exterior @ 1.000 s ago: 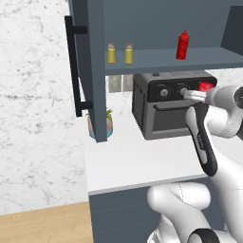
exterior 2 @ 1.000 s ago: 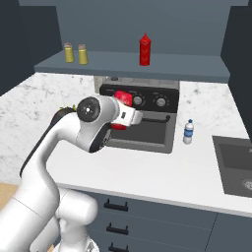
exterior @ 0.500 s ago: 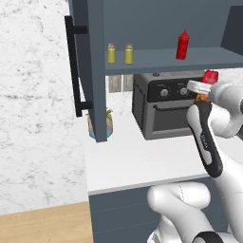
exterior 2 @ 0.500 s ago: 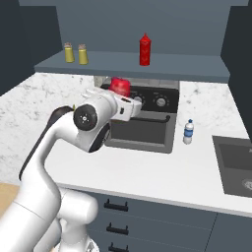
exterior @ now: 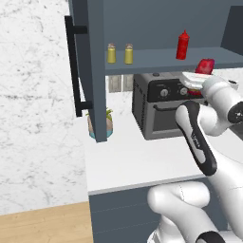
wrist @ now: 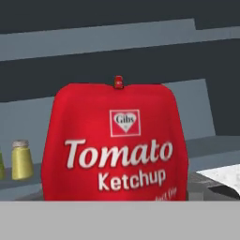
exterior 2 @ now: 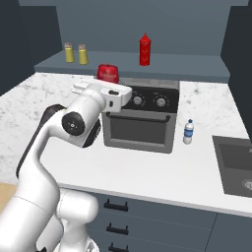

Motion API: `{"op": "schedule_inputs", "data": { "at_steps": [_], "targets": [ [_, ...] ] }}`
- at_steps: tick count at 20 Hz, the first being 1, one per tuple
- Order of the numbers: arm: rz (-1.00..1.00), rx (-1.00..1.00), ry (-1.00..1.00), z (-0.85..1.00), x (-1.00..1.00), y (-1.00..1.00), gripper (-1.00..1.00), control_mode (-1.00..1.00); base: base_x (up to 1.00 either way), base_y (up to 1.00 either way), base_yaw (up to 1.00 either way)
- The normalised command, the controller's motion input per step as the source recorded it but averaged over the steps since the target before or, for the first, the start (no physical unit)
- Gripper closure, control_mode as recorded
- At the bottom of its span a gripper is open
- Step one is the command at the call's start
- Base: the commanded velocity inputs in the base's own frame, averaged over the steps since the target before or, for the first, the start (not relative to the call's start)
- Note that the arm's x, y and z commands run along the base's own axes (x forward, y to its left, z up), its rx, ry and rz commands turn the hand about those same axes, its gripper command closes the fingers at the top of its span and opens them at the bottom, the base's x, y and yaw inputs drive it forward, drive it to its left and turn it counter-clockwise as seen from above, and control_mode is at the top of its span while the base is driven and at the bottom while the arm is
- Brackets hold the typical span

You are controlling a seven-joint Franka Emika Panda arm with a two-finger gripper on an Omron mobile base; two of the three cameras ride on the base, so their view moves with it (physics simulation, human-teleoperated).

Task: Put the shaker and condiment bottle from the counter next to their counterparts in the cabinet.

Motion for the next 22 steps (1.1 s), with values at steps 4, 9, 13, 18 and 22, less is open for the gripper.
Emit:
{"op": "schedule_inputs", "data": {
  "at_steps": [4,9,13,18,22],
  "targets": [
    [0.0,-0.06,-0.04,0.54,0.18,0.19,1.0,-1.0,0.0,0.0,0.0],
    [0.0,0.0,0.0,0.01,0.0,0.0,1.0,-1.0,0.0,0.0,0.0],
    [0.0,0.0,0.0,0.41,0.18,0.02,1.0,-1.0,0.0,0.0,0.0],
    [0.0,0.0,0.02,0.5,0.33,0.05,1.0,-1.0,0.0,0.0,0.0],
    [0.0,0.0,0.01,0.35,0.29,0.02,1.0,-1.0,0.0,0.0,0.0]
  ]
}}
